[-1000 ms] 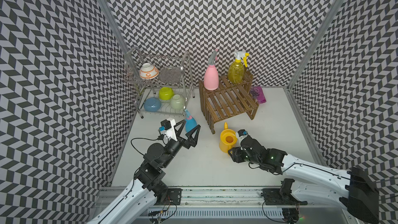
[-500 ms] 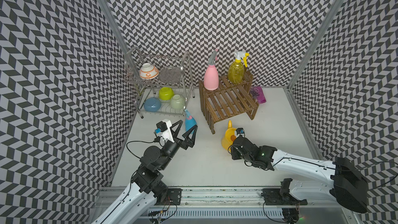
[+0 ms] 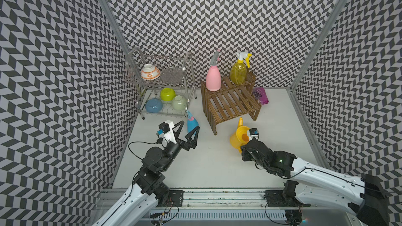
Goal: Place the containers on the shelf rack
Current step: 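Pick up a container from the center of the board.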
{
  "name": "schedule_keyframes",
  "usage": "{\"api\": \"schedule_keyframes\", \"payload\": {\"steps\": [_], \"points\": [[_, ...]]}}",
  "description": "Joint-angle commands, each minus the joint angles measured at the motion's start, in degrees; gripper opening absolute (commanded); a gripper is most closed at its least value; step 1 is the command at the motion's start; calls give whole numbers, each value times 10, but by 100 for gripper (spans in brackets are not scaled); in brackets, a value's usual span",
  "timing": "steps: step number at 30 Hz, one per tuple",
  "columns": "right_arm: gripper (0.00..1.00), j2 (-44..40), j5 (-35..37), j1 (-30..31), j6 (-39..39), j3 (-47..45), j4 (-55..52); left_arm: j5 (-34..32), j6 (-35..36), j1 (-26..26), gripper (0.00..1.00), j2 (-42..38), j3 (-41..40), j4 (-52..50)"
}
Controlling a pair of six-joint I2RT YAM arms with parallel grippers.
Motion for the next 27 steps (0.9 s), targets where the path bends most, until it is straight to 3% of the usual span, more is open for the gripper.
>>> {"api": "schedule_keyframes", "payload": {"steps": [1,8,15,22,27], "points": [[0,-50,40,0,25,-10,-14,-6,16,4,100,5,-2,20],[0,-145,69,0,7,7,-27,-6,26,3,100,9,0,25],[0,-144,98,-22,-48,90,-52,-10,41,3,100,12,1,28],[0,-46,-108,-222,-136,183,-4,-11,59,4,100,31,7,41],[0,44,-145,-282,-184,255,1,-14,80,4,100,35,15,45]]}}
